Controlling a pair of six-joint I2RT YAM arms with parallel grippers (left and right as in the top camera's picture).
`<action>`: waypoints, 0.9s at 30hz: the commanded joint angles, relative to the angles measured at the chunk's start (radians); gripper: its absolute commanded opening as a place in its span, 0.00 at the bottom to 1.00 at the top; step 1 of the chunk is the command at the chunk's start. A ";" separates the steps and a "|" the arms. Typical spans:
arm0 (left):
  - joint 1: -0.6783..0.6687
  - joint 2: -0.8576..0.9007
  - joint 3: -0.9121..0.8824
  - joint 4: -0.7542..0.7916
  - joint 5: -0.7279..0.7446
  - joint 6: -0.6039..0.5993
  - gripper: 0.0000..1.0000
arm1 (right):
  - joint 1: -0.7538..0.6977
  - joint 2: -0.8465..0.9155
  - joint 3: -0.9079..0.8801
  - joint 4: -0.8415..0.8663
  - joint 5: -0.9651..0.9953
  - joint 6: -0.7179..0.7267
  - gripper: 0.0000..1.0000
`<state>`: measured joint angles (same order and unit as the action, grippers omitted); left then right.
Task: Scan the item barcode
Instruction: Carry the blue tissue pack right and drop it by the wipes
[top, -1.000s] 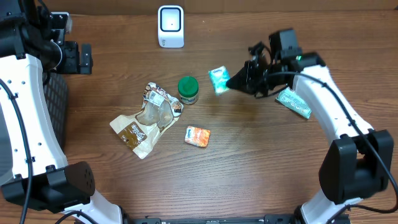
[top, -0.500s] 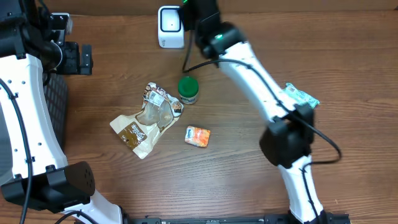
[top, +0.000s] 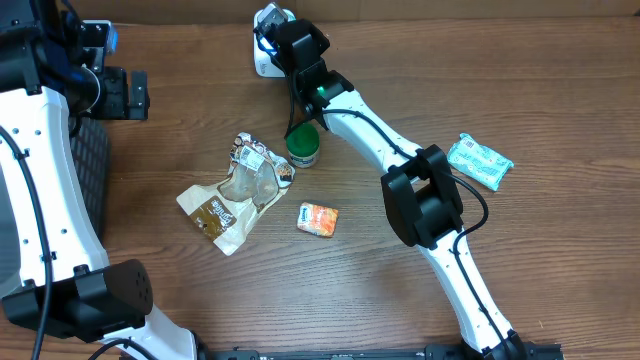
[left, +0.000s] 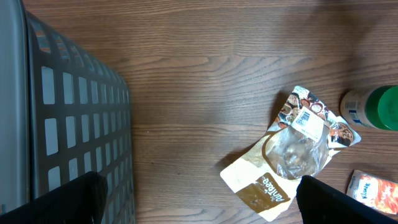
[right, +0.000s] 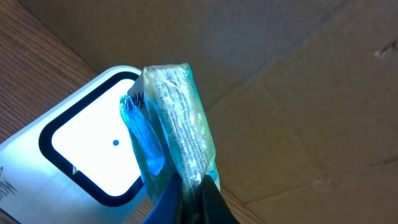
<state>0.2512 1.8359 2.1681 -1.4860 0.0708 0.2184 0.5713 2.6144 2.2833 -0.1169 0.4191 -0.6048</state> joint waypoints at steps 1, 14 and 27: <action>0.003 0.003 0.005 0.002 0.007 0.021 1.00 | 0.015 -0.003 0.008 0.011 0.007 -0.052 0.04; 0.003 0.003 0.005 0.002 0.007 0.021 1.00 | -0.056 -0.508 0.008 -0.623 -0.292 0.637 0.04; 0.003 0.003 0.005 0.002 0.007 0.021 0.99 | -0.613 -0.573 -0.535 -1.132 -0.478 0.893 0.04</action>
<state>0.2512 1.8359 2.1677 -1.4849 0.0704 0.2203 -0.0029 2.0491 1.7885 -1.2648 -0.0532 0.2817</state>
